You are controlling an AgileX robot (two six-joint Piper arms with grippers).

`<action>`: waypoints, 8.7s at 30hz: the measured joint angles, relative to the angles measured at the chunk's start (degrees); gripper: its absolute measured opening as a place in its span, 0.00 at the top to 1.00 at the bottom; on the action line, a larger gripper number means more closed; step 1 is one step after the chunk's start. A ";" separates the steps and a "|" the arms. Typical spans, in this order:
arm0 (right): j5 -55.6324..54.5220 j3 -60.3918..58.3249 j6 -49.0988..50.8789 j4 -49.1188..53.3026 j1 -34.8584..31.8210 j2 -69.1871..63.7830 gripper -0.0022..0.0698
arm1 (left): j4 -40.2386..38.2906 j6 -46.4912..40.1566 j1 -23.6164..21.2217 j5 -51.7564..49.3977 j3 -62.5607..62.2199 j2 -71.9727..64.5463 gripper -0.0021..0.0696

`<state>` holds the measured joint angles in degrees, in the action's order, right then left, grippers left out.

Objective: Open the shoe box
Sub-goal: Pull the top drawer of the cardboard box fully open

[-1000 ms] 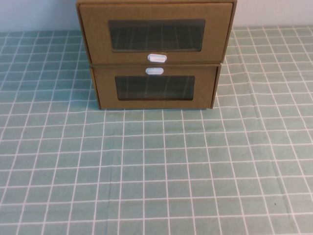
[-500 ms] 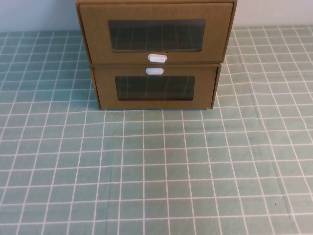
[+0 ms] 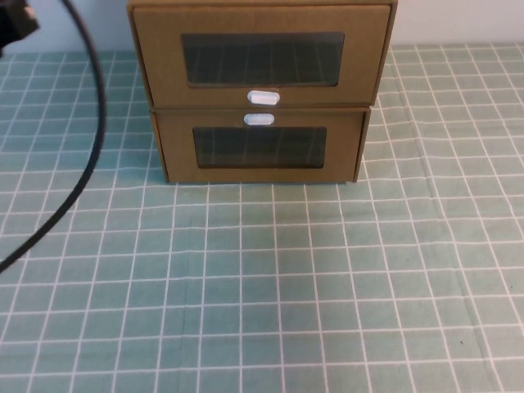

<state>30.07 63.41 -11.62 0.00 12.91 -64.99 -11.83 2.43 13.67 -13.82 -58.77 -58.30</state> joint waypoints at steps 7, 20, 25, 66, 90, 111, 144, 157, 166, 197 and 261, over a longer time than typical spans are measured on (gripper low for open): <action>1.11 0.00 -15.21 0.00 9.69 -9.03 0.99 | -11.88 -19.86 0.00 -16.64 -14.81 -10.97 0.98; -0.24 0.00 -29.61 0.00 22.72 -16.75 0.99 | -41.71 -43.55 0.81 -26.40 -40.96 -38.49 0.98; -0.39 0.00 -29.73 -0.65 23.91 -19.90 0.99 | -43.10 -45.19 2.10 -29.50 -49.53 -48.94 0.98; 7.31 9.60 56.95 94.29 40.84 -39.00 0.64 | -37.16 -32.79 2.24 -34.85 -55.18 -55.55 0.98; 5.73 23.71 54.09 94.42 35.25 -50.47 0.48 | -36.96 -31.57 2.24 -35.08 -55.55 -55.55 0.98; 6.25 26.73 53.14 95.36 35.94 -53.49 0.95 | -36.63 -31.16 2.24 -35.29 -55.64 -55.55 0.98; 16.31 0.04 55.93 90.19 52.63 -35.91 0.96 | -36.40 -30.44 2.24 -38.03 -55.64 -55.29 0.98; 14.83 -0.09 54.79 80.73 52.63 -35.30 0.85 | -36.40 -30.24 2.24 -38.69 -55.64 -55.20 0.98; 11.41 -0.09 54.07 75.20 52.63 -27.03 0.50 | -36.14 -29.51 2.24 -38.28 -55.64 -55.17 0.98; 26.50 -0.92 25.59 43.45 52.70 15.90 0.98 | -23.08 -29.73 1.82 -57.36 -59.74 -26.77 0.98; 29.41 -6.58 22.53 29.74 52.70 21.17 0.99 | 5.55 -9.40 -8.67 -2.94 57.02 58.69 0.98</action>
<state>59.48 56.83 10.91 29.74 65.61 -43.82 -6.29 -6.97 5.01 -16.76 -1.75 0.39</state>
